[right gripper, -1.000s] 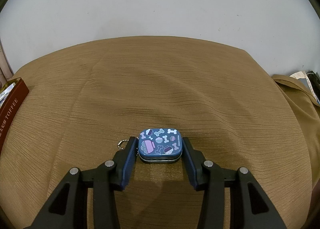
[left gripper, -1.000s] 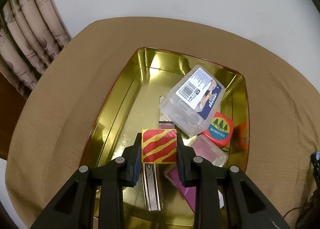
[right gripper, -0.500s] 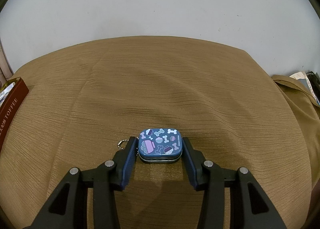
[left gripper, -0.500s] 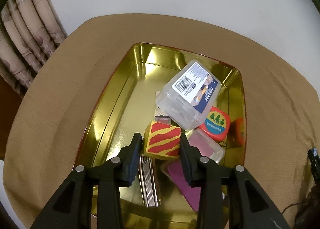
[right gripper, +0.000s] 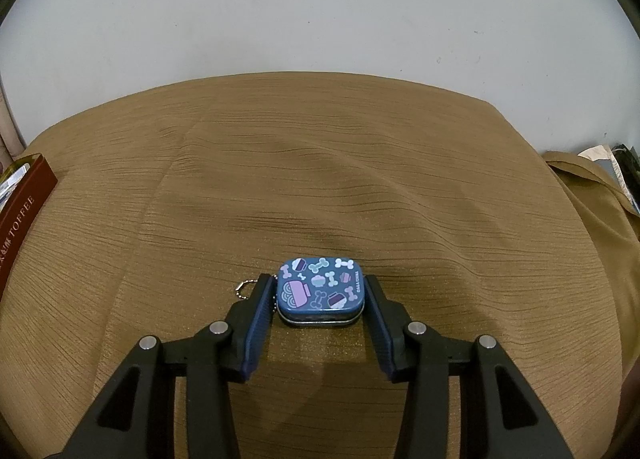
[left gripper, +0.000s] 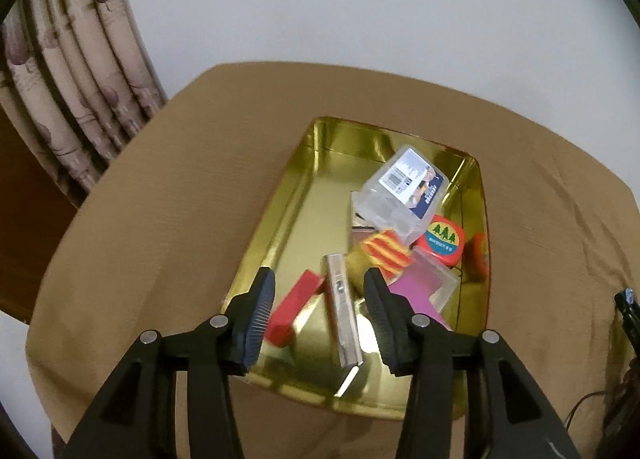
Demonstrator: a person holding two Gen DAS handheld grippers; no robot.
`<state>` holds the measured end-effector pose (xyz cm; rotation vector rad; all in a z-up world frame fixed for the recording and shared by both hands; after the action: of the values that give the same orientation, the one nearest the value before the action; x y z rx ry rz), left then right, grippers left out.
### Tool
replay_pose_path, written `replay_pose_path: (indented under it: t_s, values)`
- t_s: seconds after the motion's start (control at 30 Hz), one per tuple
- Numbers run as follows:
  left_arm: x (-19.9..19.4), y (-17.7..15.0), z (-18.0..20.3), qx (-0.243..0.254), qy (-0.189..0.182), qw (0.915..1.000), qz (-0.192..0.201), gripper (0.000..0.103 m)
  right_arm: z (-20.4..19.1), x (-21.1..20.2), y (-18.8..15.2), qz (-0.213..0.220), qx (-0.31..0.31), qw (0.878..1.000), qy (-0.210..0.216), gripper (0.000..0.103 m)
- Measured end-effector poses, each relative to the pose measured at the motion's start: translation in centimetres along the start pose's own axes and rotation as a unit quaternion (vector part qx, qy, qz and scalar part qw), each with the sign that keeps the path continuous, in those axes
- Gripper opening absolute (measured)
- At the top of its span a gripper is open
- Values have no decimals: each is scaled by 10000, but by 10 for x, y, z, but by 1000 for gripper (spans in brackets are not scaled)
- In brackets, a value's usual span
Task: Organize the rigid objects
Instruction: 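Lower the striped cube into the gold tin and open the left gripper, then withdraw the left gripper up from the gold tin, then carry the blue keychain tin into the gold tin and open the right gripper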
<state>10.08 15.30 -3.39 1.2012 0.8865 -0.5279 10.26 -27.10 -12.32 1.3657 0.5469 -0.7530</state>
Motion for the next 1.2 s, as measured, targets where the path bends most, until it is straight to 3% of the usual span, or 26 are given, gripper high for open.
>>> replay_pose_path:
  t_s: [0.3, 0.53, 0.6, 0.9, 1.2]
  values:
    - [-29, -16, -43, -311, 193, 9989, 279, 60, -3, -3, 1, -15, -31, 10000, -34, 45]
    - [-23, -26, -71, -388, 616, 9972, 173, 63, -17, -11, 10, -59, 28, 10000, -19, 44]
    - [-23, -26, -69, -401, 512, 9977, 172, 63, -28, -15, 16, -1, -16, 10000, 95, 44]
    - [-26, -24, -69, -443, 469, 9975, 276, 68, -136, -48, 64, 339, -847, 9911, 973, 44]
    - [-27, -19, -77, -565, 554, 9963, 348, 71, -256, -87, 102, 623, -1739, 9667, 1772, 44]
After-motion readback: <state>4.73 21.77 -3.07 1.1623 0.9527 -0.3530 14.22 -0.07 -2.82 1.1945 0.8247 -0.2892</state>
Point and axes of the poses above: each gripper's, at about its wrist camera, not at the fingertips, and x roughly the way its jaws point, z to its right, y to its top, the point moved 7 cm from there along x, roughly the way its jaws point, and after that the axes turned 14 degrees about -x, right-handed, at the moved point
